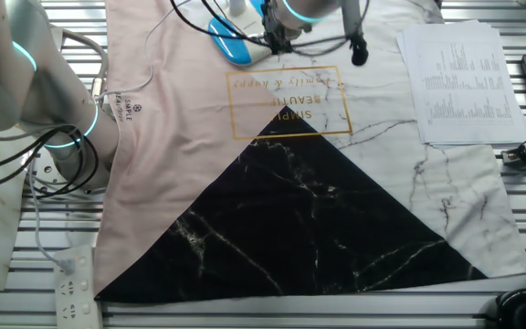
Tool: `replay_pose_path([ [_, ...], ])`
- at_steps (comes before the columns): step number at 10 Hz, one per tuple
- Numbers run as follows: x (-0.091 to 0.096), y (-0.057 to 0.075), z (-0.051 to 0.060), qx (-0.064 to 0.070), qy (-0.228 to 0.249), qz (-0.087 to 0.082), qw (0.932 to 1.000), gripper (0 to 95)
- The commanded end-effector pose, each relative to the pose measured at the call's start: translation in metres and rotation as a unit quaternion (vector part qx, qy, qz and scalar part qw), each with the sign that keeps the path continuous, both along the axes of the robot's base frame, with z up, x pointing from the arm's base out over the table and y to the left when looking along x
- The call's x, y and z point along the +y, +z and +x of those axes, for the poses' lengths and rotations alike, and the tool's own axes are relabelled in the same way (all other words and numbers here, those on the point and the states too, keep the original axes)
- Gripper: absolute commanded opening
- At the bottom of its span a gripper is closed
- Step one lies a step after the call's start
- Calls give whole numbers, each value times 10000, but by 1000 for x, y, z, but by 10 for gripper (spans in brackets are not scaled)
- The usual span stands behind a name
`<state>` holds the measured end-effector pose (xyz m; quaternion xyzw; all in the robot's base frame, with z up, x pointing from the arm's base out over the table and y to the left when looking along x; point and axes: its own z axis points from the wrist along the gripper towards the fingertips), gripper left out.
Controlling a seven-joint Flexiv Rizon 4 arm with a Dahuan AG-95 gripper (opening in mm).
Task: Turn off the desk lamp by pressing the button
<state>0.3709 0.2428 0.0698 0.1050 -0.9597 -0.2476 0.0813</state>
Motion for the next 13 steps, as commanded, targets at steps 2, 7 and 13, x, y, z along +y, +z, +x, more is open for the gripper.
replay_pose_path([
  [2, -27, 10, 4, 239, 72, 127, 9996, 0],
  [7, -71, 38, 32, -69, 736, -721, 9946, 0],
  [13, -92, 67, 59, -341, 1248, -1764, 9758, 0],
])
